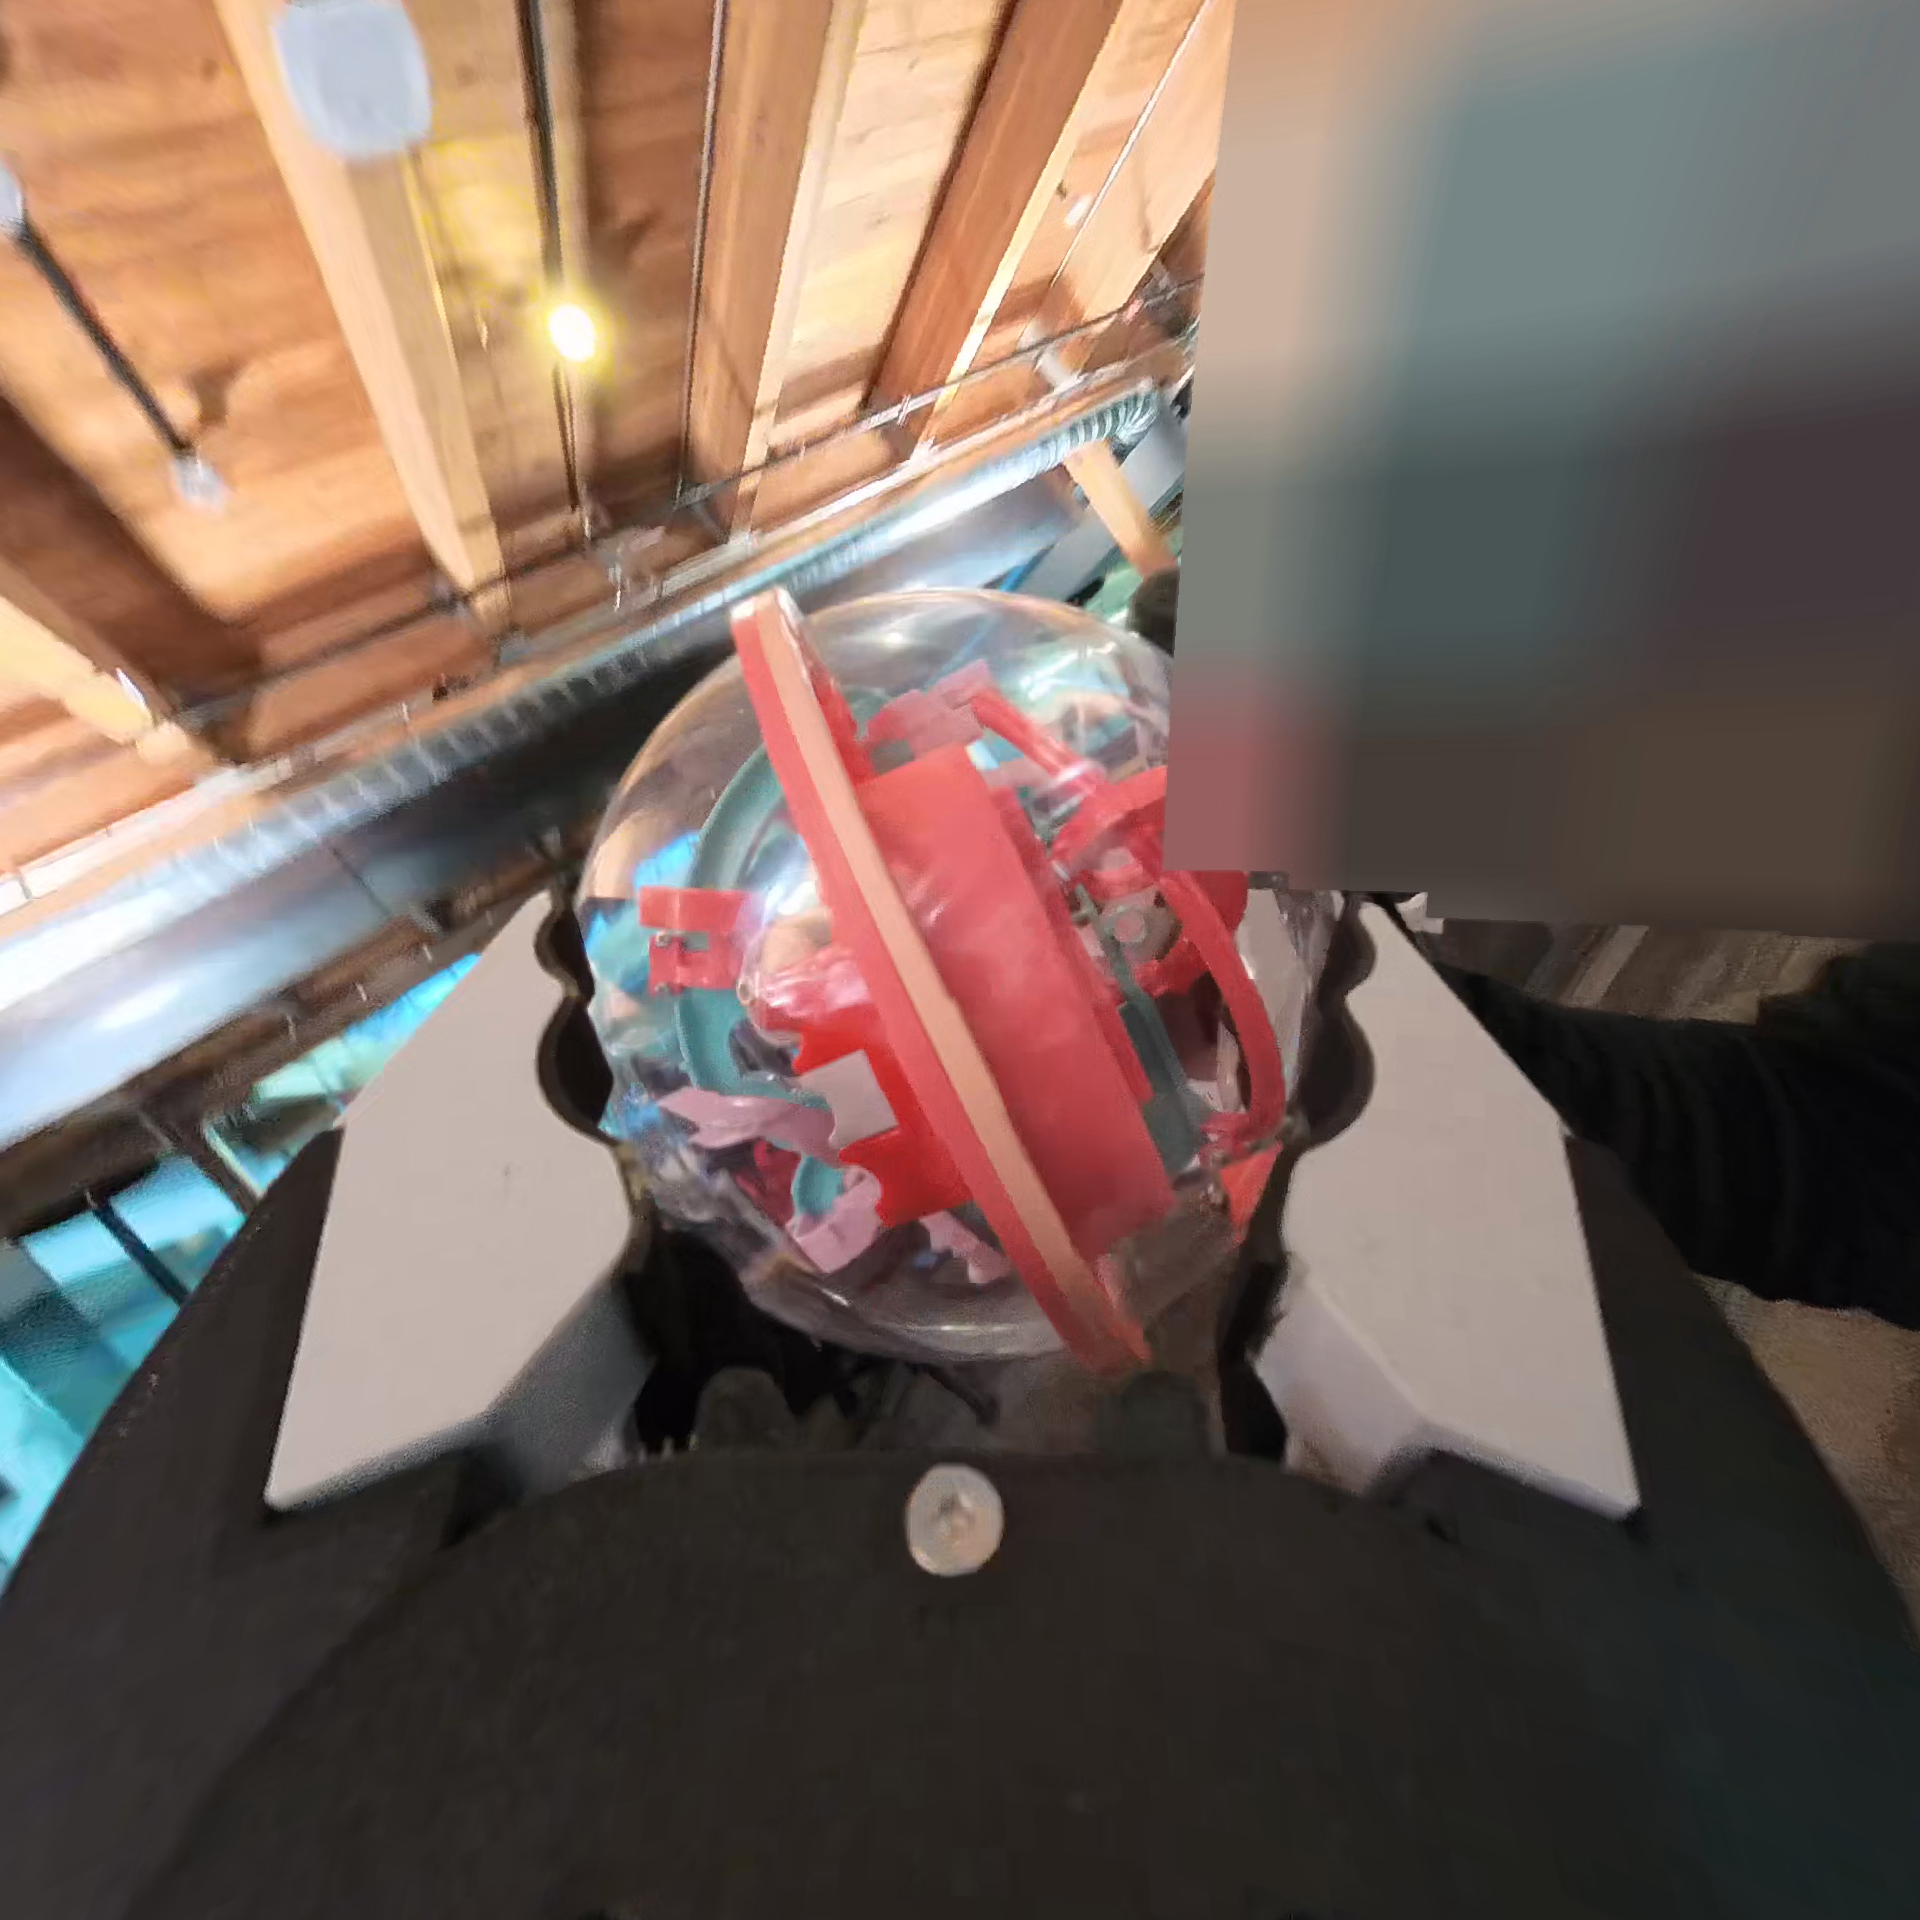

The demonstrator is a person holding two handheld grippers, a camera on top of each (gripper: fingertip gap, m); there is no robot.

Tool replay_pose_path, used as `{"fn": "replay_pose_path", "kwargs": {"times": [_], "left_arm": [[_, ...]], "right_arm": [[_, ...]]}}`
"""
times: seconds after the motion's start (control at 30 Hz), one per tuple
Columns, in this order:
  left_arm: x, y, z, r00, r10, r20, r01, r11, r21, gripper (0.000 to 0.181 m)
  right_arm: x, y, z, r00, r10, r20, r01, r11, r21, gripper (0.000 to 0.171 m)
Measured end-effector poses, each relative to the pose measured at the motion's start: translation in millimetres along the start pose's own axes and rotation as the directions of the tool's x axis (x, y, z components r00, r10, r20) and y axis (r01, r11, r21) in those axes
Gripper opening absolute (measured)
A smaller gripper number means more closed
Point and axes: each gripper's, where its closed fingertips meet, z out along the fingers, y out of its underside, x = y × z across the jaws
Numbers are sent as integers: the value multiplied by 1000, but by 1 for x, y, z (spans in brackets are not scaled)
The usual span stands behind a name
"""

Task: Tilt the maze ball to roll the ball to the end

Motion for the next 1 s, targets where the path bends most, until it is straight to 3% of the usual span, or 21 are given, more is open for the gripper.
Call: {"fn": "replay_pose_path", "kwargs": {"times": [0.07, 0.2, 0.33, 0.43, 0.63, 0.87, 1.0], "left_arm": [[-20, 14, 4, 995, -93, 36, 95, 992, -77, 135], [-18, 39, 6, 990, -129, 64, 140, 963, -229, 135], [-10, 57, 1, 986, -151, 74, 165, 956, -243, 135], [4, 39, 4, 996, -76, 49, 84, 979, -183, 134], [32, -43, 17, 981, 192, -31, -194, 978, -82, 135], [26, -67, 5, 980, 195, -28, -196, 979, -55, 135], [22, -55, -11, 998, 52, -23, -52, 999, 16, 135]], "right_arm": [[9, 13, 10, 992, 122, 46, -124, 990, 64, 133], [-3, 42, 20, 961, 262, 92, -273, 952, 141, 134], [-14, 60, 21, 952, 290, 102, -302, 942, 143, 134], [-18, 41, 10, 980, 184, 75, -194, 966, 168, 134], [-15, -43, -21, 991, -129, -41, 134, 968, 210, 133], [-11, -91, -37, 921, -379, -89, 381, 925, 2, 133], [-21, -104, -35, 890, -455, 0, 450, 881, -147, 133]]}}
